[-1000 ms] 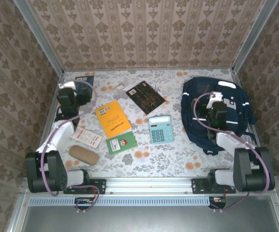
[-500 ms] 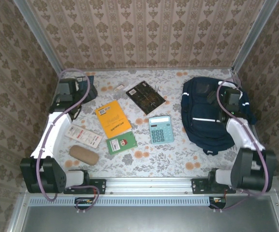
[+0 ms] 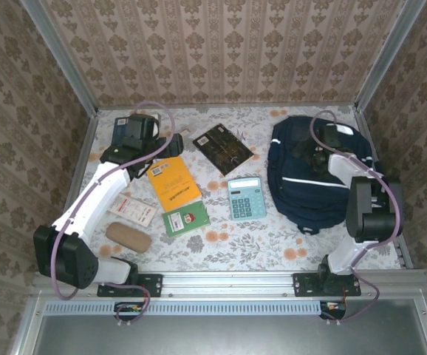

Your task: Pack books, pencil case, and school supplies into a backpack

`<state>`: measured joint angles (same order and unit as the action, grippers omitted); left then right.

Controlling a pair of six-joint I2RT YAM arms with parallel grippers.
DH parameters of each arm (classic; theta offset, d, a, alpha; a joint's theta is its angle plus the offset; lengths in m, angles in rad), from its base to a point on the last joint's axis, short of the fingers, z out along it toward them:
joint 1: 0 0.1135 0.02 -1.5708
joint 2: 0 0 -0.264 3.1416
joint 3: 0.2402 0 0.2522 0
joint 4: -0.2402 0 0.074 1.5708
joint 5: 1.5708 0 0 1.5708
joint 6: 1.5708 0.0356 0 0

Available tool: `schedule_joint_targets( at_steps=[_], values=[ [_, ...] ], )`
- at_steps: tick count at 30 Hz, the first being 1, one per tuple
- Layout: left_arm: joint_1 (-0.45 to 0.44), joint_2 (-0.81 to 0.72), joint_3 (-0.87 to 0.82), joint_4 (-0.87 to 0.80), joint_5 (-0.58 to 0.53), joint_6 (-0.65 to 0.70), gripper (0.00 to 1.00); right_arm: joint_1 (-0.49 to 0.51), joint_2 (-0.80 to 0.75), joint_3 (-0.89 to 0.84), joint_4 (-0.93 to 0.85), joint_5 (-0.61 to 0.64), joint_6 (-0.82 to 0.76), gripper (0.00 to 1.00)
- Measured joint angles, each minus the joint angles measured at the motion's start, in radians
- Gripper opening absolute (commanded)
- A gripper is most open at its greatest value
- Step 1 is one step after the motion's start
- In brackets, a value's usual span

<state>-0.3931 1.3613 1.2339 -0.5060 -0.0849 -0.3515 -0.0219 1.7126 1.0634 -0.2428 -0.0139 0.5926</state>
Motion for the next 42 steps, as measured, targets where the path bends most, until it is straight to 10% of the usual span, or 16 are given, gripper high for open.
schedule_joint_targets(
  at_steps=[14, 31, 42],
  values=[
    [-0.154, 0.101, 0.064, -0.042, -0.064, 0.038, 1.0, 0.349, 0.111, 0.183, -0.019, -0.095, 0.09, 1.0],
    [-0.333, 0.489, 0.203, -0.049, 0.086, -0.257, 0.73, 0.112, -0.341, -0.082, -0.145, -0.045, -0.05, 0.99],
    [-0.357, 0.756, 0.447, -0.131, 0.163, -0.301, 0.44, 0.084, -0.4, -0.194, -0.184, -0.05, -0.101, 0.64]
  ],
)
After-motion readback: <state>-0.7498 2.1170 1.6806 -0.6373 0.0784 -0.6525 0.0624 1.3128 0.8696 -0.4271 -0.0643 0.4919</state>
